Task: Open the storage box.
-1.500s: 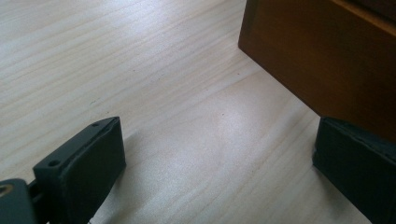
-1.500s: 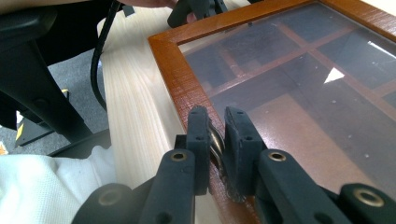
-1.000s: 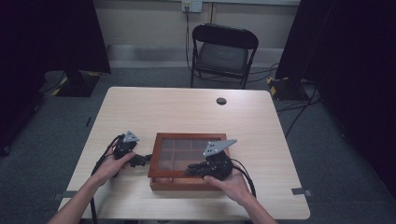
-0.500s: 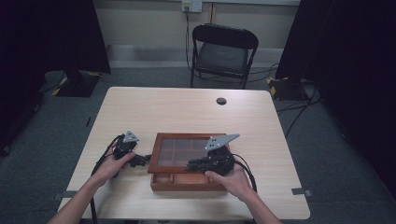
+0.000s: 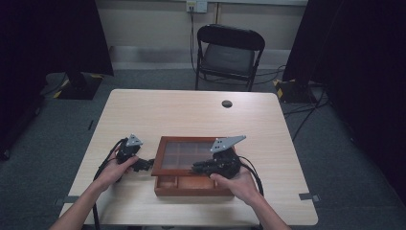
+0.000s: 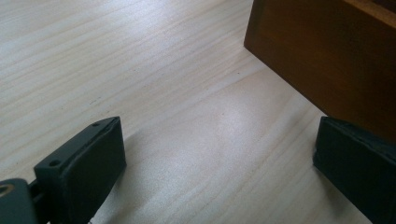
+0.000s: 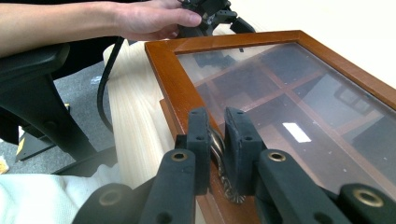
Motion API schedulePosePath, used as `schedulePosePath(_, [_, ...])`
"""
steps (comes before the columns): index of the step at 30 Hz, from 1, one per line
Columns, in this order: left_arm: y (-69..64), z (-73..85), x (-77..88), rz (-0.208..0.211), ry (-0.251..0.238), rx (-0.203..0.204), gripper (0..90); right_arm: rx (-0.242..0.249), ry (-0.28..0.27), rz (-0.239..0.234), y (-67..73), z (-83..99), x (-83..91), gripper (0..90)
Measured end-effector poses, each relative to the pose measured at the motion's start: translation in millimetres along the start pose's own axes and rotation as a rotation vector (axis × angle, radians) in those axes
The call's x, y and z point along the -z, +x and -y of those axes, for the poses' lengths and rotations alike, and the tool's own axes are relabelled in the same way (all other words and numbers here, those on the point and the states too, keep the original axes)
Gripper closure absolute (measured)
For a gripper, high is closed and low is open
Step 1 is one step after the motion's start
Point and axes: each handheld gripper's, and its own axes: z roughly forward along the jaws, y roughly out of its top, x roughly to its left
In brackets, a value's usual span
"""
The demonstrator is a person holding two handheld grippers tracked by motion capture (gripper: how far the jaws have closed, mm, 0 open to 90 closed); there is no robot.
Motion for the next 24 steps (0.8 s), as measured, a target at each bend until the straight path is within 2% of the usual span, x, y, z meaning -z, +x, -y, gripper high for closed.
schedulePosePath(12, [0.0,0.0,0.0,0.0,-0.001,0.002,1.7,0.009,-0.029,0.02,-0.3,-9.2,5.7,81.3])
schedulePosePath(24, [0.6,-0.2,-0.2,0.007,0.002,0.0,1.1,0.009,-0.033,0.036,-0.7,-17.8,9.3,81.4])
